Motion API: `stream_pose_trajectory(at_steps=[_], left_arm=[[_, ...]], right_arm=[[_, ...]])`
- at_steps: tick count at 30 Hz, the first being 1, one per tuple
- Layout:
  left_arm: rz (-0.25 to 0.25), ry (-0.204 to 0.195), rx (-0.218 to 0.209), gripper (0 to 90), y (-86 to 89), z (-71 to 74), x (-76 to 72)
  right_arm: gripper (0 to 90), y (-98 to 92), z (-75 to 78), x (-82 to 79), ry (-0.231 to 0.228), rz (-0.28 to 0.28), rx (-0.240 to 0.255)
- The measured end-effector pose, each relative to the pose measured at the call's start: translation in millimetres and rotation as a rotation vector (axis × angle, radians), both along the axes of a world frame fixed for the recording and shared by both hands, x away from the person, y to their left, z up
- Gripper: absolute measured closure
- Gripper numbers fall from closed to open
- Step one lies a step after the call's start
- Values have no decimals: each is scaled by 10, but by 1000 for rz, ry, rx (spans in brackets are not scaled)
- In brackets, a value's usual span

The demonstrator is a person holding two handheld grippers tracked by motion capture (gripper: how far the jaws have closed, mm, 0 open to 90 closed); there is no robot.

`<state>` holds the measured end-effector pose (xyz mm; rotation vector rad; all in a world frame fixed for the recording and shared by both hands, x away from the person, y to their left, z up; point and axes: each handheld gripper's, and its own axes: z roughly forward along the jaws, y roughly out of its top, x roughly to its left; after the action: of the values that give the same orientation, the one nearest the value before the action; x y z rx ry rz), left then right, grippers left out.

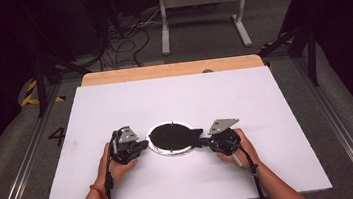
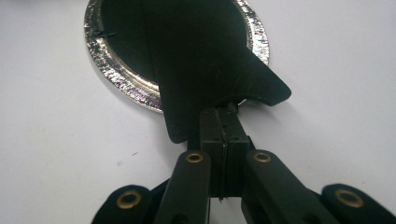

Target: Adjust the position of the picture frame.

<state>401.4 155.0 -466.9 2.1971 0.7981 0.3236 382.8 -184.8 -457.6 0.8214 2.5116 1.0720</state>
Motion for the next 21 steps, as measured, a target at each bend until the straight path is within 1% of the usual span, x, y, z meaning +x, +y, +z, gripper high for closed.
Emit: stream_pose_trajectory(at_steps=[2, 4, 6, 8, 10, 11, 13, 14, 15, 16, 17, 18, 19, 21], left_arm=[[1, -3, 4, 890, -9, -1, -5], [3, -10, 9, 882, -10, -1, -8], [12, -4, 4, 846, -7, 1, -23], [17, 1, 1, 836, -10, 1, -36], [20, -14, 21, 836, -11, 13, -70], [23, -19, 19, 834, -8, 25, -95], [22, -29, 10, 828, 19, 62, -139], [20, -22, -10, 828, 36, 81, -180], [20, -22, -10, 828, 36, 81, -180], [6, -18, -11, 828, 38, 88, -207], [-7, -17, -4, 828, 23, 87, -241], [-14, -12, -2, 828, 4, 81, -263], [-27, -6, 2, 828, -22, 73, -286], [-56, 0, 23, 829, -91, 57, -336]], right_arm=[[900, 9, 3, -56, -10, 7, -10], [900, 4, -2, -88, -11, 16, -2], [900, -8, -15, -106, -14, 26, 0], [897, -17, -12, -109, -19, 29, -5], [895, -23, -1, -109, -25, 24, -12], [896, -34, 16, -102, -37, 19, -16], [900, -93, 70, -70, -65, -3, -11], [900, -184, 127, -4, -87, -53, 15], [900, -184, 127, -4, -87, -53, 15], [900, -220, 143, 24, -93, -70, 32], [900, -270, 157, 67, -100, -95, 54], [900, -306, 155, 107, -108, -116, 55], [900, -326, 144, 137, -110, -124, 53], [900, -344, 111, 191, -99, -133, 62]])
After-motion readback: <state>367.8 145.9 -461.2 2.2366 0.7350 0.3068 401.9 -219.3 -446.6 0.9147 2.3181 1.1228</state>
